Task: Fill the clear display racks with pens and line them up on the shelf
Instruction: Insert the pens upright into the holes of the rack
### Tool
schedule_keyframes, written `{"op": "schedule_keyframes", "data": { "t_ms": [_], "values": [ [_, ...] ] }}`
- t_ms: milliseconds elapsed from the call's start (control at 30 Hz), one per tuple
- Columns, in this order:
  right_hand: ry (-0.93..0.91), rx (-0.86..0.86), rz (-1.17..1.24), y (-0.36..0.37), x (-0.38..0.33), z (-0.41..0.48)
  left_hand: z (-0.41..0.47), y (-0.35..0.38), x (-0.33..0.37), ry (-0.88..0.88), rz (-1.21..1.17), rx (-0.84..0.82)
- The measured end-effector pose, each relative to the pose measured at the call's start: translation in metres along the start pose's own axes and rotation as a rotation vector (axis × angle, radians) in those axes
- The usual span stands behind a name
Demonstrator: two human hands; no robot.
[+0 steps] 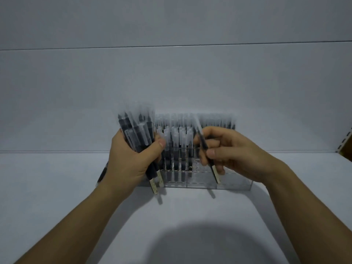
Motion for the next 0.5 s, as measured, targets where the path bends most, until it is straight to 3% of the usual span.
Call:
{"op": "schedule_keyframes", "data": {
  "t_ms": [100, 267, 500],
  "values": [
    [-0.035, 0.165, 0.07, -0.01, 0.0, 0.002, -0.009, 0.006, -0.01, -0.012, 0.076, -0.028],
    [-0.108, 0.464, -0.014, -0.026, 0.001, -0.002, -0.026, 0.019, -0.018, -0.069, 0.173, -0.016],
    [-0.208, 0.597, -0.09, -0.029, -0.003, -0.005, -0.036, 0.026, -0.037, -0.137, 0.12, -0.1]
  ]
}}
Point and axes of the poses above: each hand's wrist, its own z-axis towards the middle knuckle, its own y-axis out of the palm, x = y × z, the point moved 7 cm from there along z, towards the middle knuckle, and after that the axes turned 7 degrees about -x, right-handed, at the moved point
